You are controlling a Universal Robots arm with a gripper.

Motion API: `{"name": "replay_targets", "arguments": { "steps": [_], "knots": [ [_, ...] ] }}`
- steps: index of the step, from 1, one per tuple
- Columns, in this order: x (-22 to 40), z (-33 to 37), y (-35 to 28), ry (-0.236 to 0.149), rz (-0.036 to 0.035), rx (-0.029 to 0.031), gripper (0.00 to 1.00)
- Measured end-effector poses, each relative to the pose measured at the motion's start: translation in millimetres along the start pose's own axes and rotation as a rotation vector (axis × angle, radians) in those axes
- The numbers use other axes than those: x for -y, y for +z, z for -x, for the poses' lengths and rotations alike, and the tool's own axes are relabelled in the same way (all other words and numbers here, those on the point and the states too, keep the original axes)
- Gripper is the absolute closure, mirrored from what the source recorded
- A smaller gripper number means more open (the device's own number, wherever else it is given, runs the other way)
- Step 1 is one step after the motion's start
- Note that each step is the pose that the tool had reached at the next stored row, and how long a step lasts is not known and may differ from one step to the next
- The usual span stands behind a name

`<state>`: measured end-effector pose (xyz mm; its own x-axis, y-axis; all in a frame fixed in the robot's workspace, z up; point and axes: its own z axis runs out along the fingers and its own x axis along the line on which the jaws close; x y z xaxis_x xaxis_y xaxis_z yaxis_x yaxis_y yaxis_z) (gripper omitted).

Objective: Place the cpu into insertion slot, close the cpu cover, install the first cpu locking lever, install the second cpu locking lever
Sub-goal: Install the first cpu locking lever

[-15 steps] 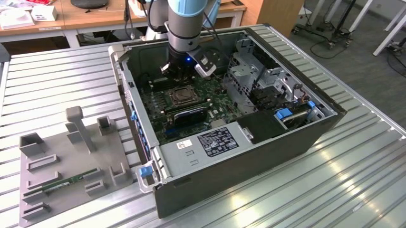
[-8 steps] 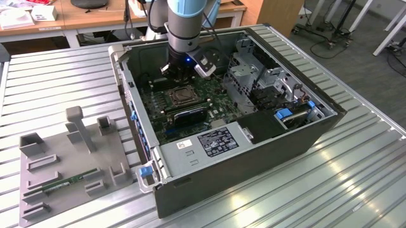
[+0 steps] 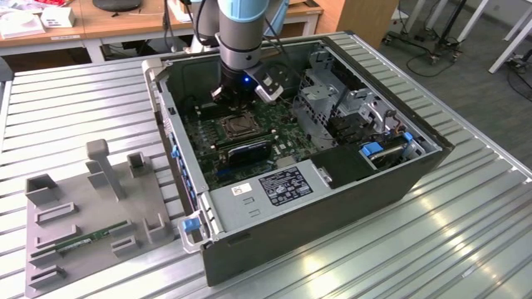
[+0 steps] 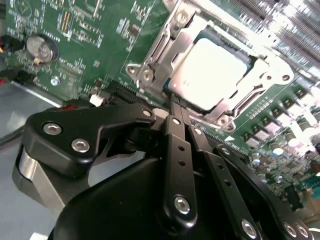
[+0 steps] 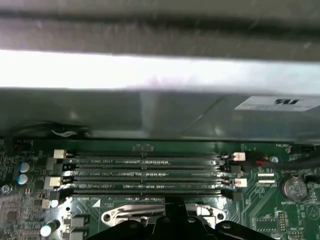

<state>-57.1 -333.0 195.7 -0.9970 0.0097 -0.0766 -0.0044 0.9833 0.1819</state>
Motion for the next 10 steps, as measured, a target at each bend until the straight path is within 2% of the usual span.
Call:
{"name": "replay_targets", "arguments": {
  "steps": [2, 3, 10],
  "knots": [
    [-0.7, -0.1, 1.1, -0.001, -0.0173, -0.0002, 0.89],
    [-1.1, -0.1, 1.3, -0.002, -0.0209, -0.0002, 0.89],
    [-2.2, -0.1, 1.5, -0.002, -0.0212, 0.0000, 0.89]
  ]
}}
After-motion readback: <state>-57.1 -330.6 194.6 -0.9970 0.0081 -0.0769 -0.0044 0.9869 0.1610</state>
